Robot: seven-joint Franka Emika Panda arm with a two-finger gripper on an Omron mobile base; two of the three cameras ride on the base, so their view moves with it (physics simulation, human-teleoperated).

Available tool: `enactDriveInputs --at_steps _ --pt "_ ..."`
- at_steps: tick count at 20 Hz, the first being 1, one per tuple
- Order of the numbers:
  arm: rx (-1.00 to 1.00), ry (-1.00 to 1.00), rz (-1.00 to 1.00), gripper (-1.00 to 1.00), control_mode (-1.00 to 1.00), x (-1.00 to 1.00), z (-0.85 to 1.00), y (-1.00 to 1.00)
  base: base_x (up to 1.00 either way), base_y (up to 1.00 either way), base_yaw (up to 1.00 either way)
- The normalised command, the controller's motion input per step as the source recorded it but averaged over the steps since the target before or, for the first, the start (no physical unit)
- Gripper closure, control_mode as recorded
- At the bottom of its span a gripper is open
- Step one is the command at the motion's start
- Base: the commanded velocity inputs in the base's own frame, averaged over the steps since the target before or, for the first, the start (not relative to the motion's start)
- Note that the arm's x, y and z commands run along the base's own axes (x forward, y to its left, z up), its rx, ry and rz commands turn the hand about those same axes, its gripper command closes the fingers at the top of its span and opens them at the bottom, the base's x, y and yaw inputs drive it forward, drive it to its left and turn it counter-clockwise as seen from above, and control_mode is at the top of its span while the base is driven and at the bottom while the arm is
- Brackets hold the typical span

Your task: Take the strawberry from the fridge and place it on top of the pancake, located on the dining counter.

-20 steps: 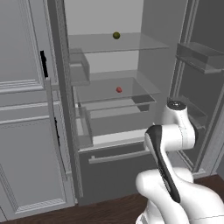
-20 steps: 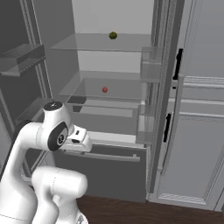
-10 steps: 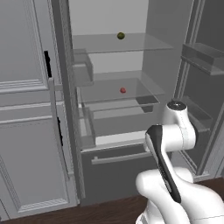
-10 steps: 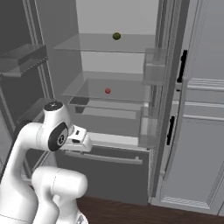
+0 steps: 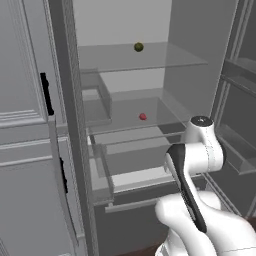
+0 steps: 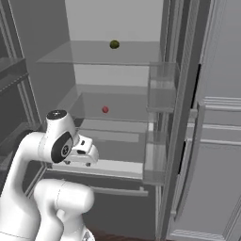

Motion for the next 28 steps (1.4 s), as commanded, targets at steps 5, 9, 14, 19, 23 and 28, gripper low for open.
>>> enactDriveInputs --at_steps 5,9,14,19,23,28 --pt "0.0 0.0 0.0 -1.0 1.0 0.0 0.0 0.0 0.54 0.03 -0.01" --pt "0.0 0.0 0.0 -1.0 1.0 0.0 0.0 0.0 0.44 0.03 0.0" --pt "0.0 0.0 0.0 -1.0 1.0 0.0 0.0 0.0 0.4 0.0 0.0" --pt "0.0 0.0 0.0 -1.0 1.0 0.0 0.0 0.0 0.44 0.02 0.0" --pt "0.0 0.0 0.0 -1.0 1.0 0.0 0.0 0.0 0.34 0.0 0.0" --pt "0.0 0.0 0.0 -1.0 1.0 0.0 0.0 0.0 0.34 0.0 0.0"
